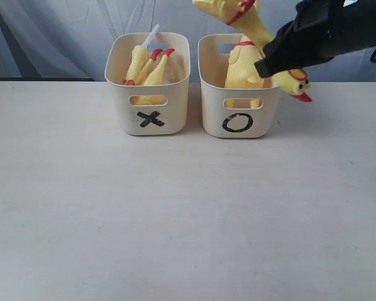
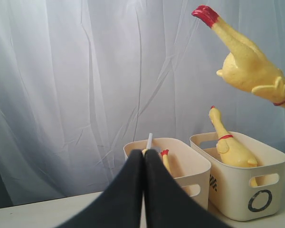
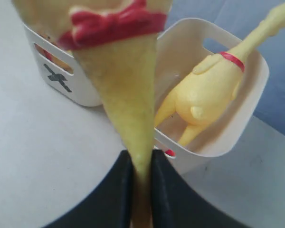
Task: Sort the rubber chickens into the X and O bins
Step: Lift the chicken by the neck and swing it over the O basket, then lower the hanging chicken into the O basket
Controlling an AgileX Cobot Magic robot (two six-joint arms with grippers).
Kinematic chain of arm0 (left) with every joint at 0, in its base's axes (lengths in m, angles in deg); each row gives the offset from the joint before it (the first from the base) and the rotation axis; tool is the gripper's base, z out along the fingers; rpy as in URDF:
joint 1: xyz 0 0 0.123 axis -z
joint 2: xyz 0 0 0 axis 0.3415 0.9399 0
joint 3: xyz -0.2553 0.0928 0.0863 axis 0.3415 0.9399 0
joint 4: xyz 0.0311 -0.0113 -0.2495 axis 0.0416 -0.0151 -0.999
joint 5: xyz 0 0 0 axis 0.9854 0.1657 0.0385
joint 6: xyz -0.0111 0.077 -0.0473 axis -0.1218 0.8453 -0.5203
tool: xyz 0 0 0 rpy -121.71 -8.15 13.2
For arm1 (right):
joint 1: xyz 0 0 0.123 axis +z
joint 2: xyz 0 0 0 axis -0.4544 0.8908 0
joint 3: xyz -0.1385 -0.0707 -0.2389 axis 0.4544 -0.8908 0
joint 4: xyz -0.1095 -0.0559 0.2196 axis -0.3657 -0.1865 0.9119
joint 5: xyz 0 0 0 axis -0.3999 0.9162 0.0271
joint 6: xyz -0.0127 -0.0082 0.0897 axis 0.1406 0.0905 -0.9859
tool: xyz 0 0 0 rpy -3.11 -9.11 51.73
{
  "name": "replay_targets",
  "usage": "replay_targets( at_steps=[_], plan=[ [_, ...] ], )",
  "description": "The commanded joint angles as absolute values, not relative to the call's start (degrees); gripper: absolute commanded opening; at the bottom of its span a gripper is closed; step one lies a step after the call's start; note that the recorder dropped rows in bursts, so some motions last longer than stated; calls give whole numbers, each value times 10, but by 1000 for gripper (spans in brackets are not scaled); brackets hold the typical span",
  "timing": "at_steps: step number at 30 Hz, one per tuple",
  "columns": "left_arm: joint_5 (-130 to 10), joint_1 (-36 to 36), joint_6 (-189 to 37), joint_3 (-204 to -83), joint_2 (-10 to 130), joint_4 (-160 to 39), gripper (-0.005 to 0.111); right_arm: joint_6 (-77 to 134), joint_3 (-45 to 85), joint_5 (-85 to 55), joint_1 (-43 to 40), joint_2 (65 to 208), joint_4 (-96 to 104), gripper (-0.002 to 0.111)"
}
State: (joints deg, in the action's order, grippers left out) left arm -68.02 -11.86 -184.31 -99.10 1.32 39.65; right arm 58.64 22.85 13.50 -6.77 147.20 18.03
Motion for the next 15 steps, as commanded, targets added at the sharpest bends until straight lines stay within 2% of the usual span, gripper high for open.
replay_targets(
  at_steps=[1,15],
  plan=[
    [-676,-119,-1844,-993,8,394,0,472,296,216,-71,1469,87,-1],
    [-677,-119,-1844,-993,8,394,0,316,393,385,-71,1528,-17,-1]
  ],
)
